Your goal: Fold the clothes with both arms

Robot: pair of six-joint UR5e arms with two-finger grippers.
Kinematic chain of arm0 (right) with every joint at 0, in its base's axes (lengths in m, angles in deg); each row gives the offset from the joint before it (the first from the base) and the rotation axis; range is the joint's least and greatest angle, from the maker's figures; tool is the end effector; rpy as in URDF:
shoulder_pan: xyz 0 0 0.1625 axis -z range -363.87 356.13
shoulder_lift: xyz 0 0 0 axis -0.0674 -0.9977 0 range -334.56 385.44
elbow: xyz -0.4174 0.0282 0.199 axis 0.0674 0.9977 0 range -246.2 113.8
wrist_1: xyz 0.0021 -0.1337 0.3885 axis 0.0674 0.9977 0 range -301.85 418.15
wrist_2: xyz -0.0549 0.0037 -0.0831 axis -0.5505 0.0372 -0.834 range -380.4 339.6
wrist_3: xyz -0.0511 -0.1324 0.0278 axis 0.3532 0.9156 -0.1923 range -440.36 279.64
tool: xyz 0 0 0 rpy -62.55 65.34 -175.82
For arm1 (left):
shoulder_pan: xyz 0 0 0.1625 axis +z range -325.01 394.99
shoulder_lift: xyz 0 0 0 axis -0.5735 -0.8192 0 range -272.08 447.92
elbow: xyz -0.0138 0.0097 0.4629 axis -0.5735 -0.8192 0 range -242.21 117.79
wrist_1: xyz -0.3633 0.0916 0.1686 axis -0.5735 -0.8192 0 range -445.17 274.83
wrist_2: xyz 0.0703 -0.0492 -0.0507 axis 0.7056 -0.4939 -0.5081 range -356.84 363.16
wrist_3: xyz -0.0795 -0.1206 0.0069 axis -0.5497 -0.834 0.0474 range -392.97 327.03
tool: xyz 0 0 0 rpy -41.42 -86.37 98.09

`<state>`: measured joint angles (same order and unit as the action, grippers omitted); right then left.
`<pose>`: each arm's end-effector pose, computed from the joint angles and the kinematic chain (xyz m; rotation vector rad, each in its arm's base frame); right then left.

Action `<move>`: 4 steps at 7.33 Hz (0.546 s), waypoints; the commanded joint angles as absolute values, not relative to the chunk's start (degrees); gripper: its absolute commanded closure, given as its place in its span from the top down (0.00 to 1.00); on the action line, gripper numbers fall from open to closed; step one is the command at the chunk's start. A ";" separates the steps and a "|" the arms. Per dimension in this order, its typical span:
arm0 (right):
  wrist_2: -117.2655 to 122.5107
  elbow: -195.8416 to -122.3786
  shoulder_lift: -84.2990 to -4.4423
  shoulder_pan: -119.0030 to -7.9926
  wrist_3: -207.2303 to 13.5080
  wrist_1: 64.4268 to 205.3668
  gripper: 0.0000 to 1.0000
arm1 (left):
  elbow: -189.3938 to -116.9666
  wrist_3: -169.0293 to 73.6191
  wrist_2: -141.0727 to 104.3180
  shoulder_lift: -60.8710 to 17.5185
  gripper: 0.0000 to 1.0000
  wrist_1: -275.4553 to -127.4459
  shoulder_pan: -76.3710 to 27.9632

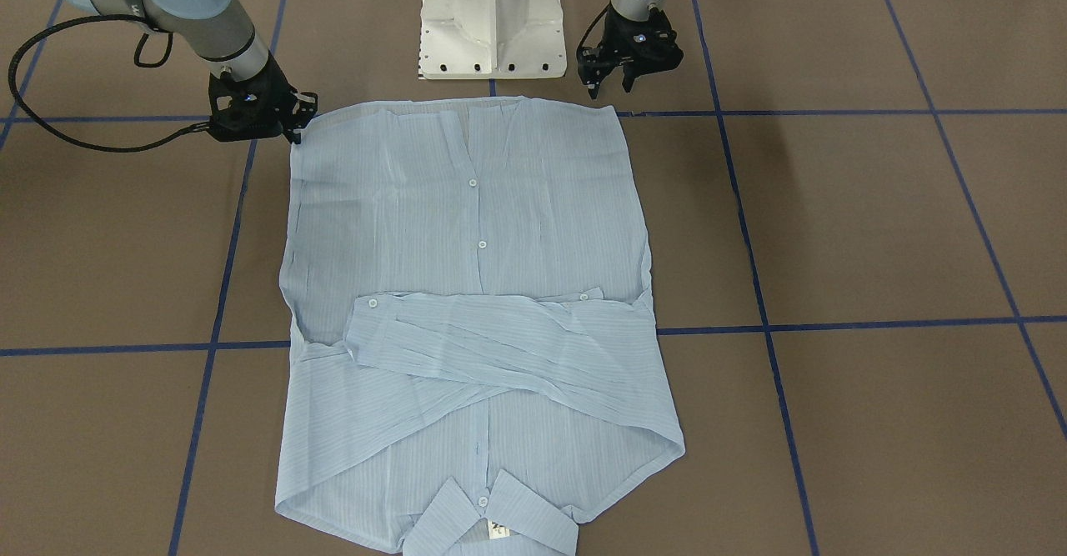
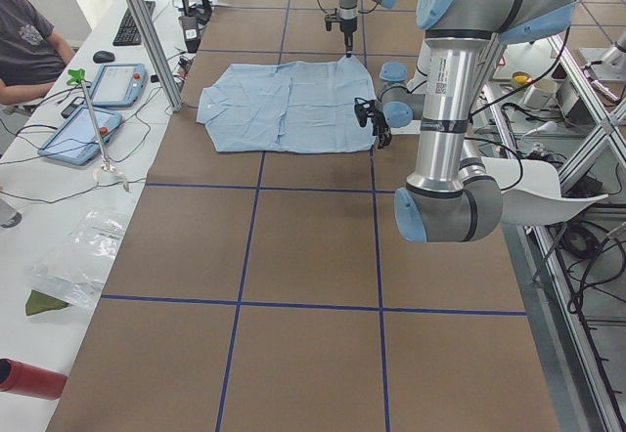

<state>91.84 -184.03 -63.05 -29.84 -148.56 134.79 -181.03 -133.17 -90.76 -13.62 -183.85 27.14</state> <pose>-0.4287 -0.2962 0.4659 -0.0403 -0.8220 -0.0760 0.5408 -0.1991 0.3840 -0.0817 0.8568 -0.2661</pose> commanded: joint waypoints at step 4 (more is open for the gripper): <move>92.45 -184.24 -62.98 -30.41 -148.48 134.79 0.00 | -178.76 -133.17 -90.62 -15.35 0.57 -183.61 25.24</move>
<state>92.01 -184.07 -62.98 -30.13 -148.51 134.77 -179.67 -133.17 -90.69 -14.78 -183.67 25.50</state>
